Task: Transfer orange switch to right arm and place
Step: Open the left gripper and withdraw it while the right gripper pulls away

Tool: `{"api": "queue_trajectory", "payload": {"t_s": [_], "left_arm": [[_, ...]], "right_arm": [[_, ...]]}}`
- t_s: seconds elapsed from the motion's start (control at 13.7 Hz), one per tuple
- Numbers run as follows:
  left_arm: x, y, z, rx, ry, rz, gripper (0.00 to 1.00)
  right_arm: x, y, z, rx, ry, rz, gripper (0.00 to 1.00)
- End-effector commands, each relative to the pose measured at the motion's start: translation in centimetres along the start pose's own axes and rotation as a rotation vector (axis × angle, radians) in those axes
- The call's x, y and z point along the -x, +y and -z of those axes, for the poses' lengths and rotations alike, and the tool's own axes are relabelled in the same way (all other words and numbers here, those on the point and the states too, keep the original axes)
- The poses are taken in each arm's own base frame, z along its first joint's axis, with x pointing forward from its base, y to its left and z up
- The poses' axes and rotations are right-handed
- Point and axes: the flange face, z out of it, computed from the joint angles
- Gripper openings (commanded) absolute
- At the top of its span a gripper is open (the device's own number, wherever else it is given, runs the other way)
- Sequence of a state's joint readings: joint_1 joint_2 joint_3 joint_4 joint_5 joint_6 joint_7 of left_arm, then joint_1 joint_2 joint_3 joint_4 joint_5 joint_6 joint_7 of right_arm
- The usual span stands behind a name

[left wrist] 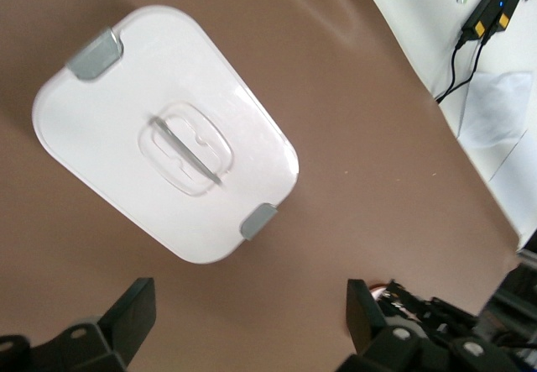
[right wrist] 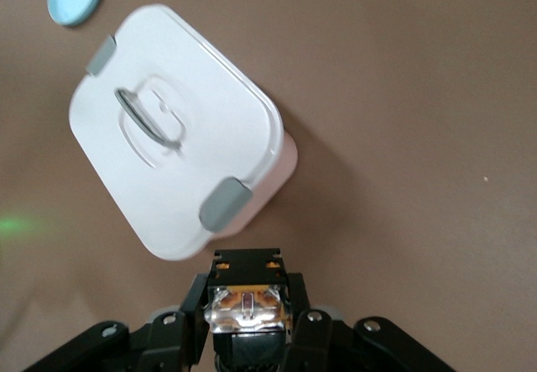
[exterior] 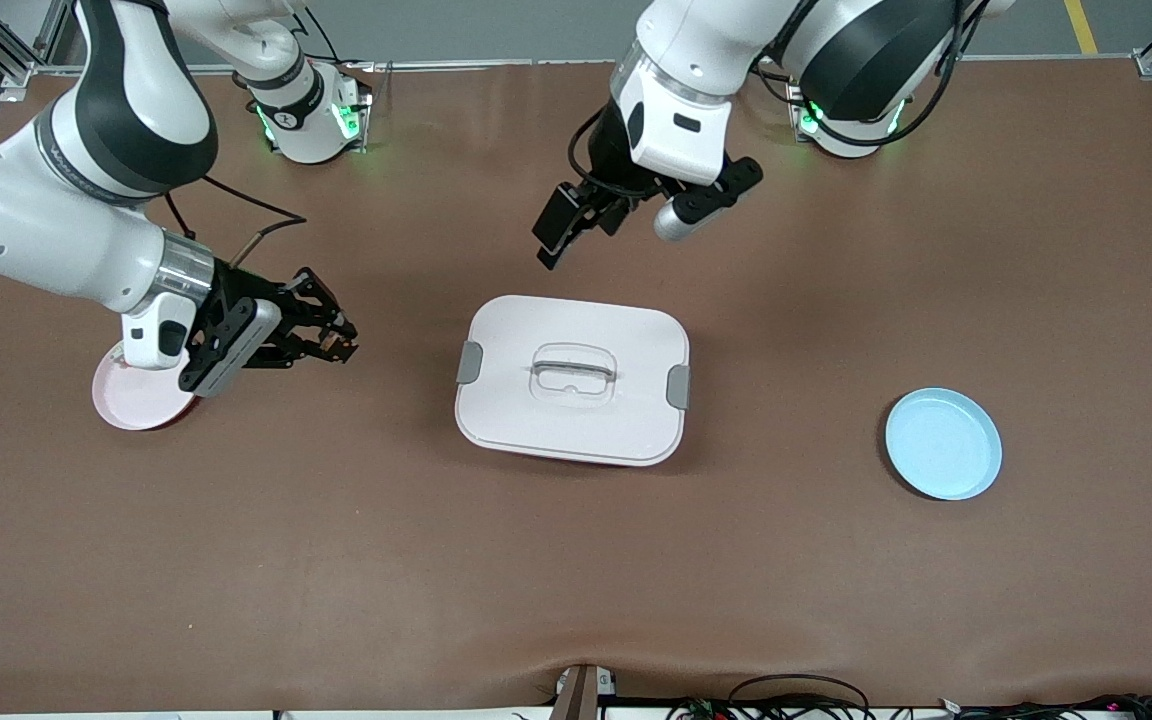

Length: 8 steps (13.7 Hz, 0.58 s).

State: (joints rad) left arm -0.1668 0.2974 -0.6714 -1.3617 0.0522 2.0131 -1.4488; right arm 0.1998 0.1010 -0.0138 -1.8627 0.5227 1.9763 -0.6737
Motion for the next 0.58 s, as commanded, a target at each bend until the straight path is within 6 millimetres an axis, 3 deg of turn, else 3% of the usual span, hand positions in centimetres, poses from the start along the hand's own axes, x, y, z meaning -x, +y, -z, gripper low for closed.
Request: {"api": "queue_trajectory", "payload": {"t_s": [0.0,0.22,0.51], "left_arm": [[-2.6,-2.0,2.4,-0.084,0.030,-0.182,1.00],[-4.8,-3.8,4.9,-0.155,0.034,-0.353,1.00],[-8.9,-6.4,7.3,-0.232,0.044,-0.387,1.00]], "right_arm": [[1.2,2.9,1.7,0.049,-0.051,0.114,0.00],[3.0,5.2,2.5,0.100,-0.137,0.208,0.00],[5.9,8.6,3.8,0.166,-0.272,0.305,0.00]]}}
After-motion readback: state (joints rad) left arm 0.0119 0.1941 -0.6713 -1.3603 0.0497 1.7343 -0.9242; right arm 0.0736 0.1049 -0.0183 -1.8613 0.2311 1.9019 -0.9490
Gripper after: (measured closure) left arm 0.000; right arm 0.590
